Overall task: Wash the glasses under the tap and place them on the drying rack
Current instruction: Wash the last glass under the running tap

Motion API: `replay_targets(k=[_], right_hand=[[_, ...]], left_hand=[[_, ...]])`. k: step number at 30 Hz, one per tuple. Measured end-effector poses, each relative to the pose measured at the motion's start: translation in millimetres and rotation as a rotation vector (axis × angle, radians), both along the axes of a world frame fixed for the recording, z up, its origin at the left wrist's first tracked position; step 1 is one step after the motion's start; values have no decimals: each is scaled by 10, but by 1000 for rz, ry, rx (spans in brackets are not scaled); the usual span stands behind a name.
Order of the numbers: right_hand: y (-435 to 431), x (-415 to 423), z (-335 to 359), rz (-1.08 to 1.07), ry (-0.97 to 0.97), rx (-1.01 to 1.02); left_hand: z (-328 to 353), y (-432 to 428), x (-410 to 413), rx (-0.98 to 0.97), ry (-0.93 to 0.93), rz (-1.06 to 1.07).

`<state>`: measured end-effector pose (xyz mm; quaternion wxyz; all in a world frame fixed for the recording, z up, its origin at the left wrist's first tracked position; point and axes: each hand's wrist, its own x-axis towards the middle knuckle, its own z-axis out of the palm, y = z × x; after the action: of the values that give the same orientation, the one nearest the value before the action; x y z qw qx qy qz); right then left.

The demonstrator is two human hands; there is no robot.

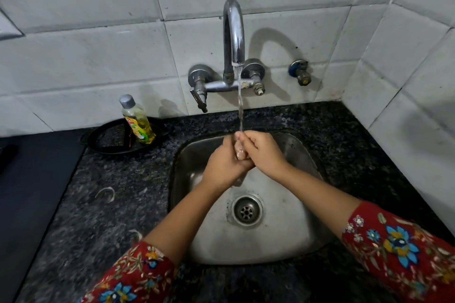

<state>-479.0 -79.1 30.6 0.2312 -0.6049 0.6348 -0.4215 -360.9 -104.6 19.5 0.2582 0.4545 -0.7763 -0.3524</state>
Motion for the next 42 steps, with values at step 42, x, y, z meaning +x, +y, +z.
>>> replay_targets(k=[42], right_hand=[[-71,155,-15,35,39,438]], left_hand=[[-386,-140,-324,1289,1228,488]])
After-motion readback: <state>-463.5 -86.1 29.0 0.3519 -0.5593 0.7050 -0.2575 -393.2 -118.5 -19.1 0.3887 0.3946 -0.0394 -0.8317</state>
